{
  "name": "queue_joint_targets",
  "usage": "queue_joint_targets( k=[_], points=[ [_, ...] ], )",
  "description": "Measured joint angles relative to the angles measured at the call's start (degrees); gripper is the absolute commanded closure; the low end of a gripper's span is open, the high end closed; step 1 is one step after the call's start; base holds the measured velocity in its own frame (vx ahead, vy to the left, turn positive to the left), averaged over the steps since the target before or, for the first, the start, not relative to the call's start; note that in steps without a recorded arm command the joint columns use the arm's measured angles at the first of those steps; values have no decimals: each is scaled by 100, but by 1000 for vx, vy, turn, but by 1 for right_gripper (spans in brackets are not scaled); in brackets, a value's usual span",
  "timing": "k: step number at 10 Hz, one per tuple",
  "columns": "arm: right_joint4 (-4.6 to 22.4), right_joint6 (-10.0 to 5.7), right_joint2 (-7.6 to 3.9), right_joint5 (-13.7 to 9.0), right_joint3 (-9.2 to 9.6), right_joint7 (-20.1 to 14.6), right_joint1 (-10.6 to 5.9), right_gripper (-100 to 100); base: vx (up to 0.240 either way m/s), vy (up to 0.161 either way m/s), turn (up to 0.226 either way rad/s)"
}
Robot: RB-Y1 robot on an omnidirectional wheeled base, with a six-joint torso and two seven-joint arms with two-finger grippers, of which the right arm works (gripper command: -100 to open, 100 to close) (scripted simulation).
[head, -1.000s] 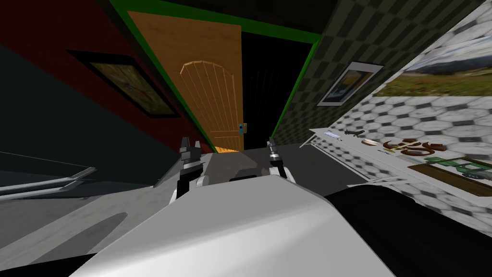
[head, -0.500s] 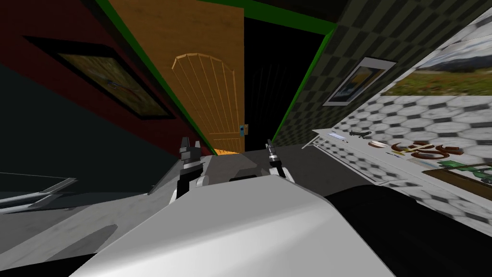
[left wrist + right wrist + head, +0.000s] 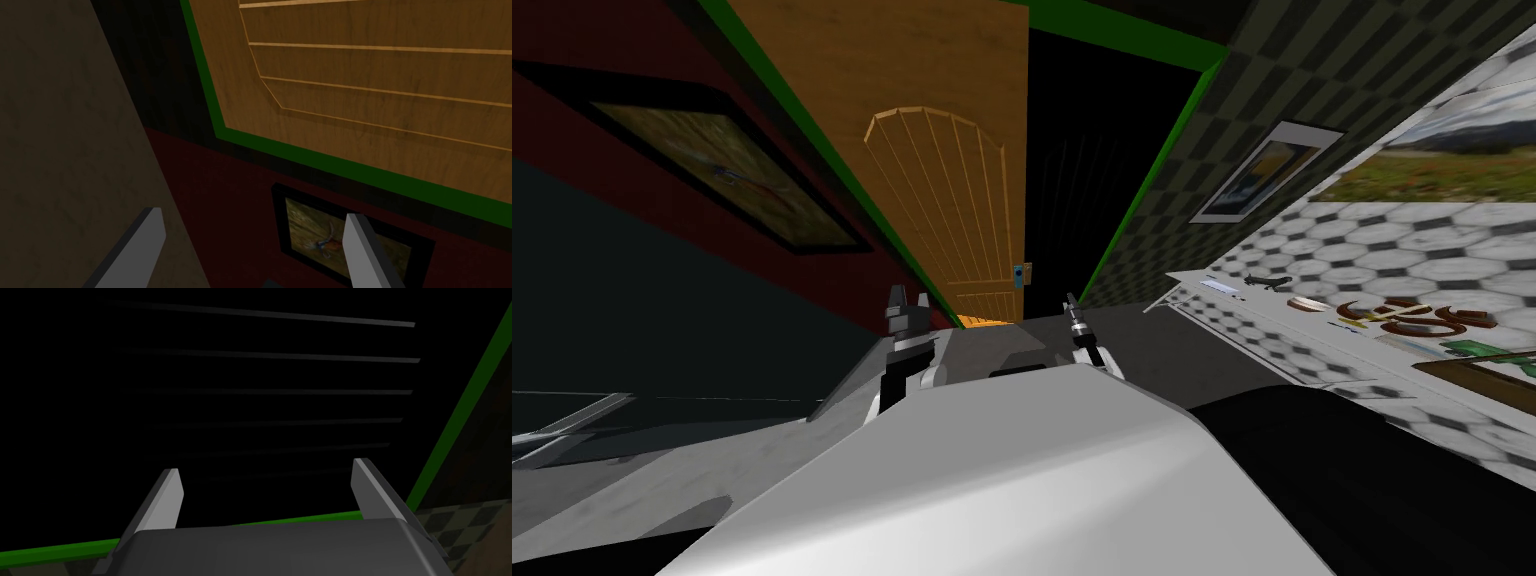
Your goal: Pull the door open
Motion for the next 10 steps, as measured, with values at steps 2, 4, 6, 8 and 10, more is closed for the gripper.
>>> queue_joint_targets(
  k=[2,4,6,8,10],
  points=[
    [233,20,-60,35,13,-172,-79,-100,174,62,-13],
    [494,0,-151,57,12,-356,-154,-100,182,70,-15],
    [678,34,-222,84,23,-536,-212,-100,154,71,-10],
    [921,41,-290,109,27,-699,-315,-100,180,74,-7],
    [1153,45,-363,133,33,-875,-406,-100,187,93,-3]
  ],
)
